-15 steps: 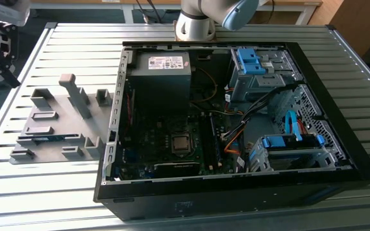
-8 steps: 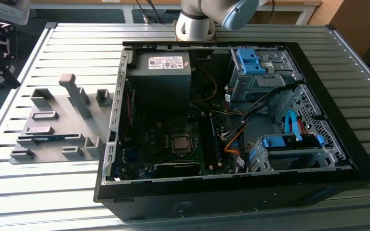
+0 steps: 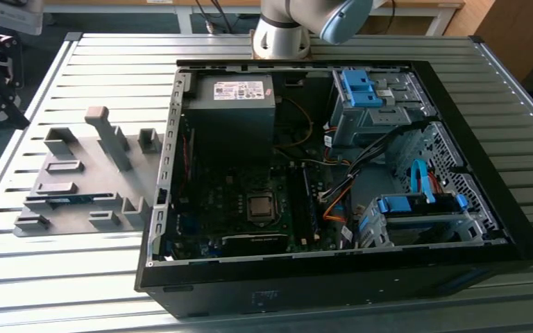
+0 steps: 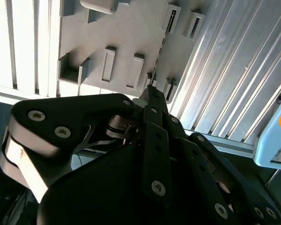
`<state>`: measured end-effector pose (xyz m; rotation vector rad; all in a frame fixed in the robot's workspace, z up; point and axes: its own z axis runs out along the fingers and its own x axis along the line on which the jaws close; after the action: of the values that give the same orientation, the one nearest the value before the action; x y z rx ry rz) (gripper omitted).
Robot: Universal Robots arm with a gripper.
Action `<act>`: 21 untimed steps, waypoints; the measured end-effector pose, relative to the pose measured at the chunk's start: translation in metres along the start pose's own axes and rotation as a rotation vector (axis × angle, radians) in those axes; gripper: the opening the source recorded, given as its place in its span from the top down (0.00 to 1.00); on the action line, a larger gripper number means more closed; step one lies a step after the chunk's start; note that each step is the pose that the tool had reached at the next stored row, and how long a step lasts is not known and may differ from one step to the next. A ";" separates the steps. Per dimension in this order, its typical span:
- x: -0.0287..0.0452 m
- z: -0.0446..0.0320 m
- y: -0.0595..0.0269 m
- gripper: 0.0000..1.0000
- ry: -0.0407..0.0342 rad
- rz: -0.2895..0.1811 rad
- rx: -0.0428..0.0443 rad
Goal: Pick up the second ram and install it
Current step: 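Pick up the second ram and move it above second insertion slot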
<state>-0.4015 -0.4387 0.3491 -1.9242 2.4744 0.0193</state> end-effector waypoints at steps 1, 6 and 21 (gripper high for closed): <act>0.0000 0.0003 0.0000 0.89 0.0002 -0.019 -0.0003; 0.0001 0.0019 0.0000 0.89 0.0006 -0.103 -0.0014; 0.0003 0.0031 0.0001 0.83 0.0011 -0.198 -0.0024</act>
<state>-0.4017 -0.4390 0.3461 -2.1600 2.2730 0.0200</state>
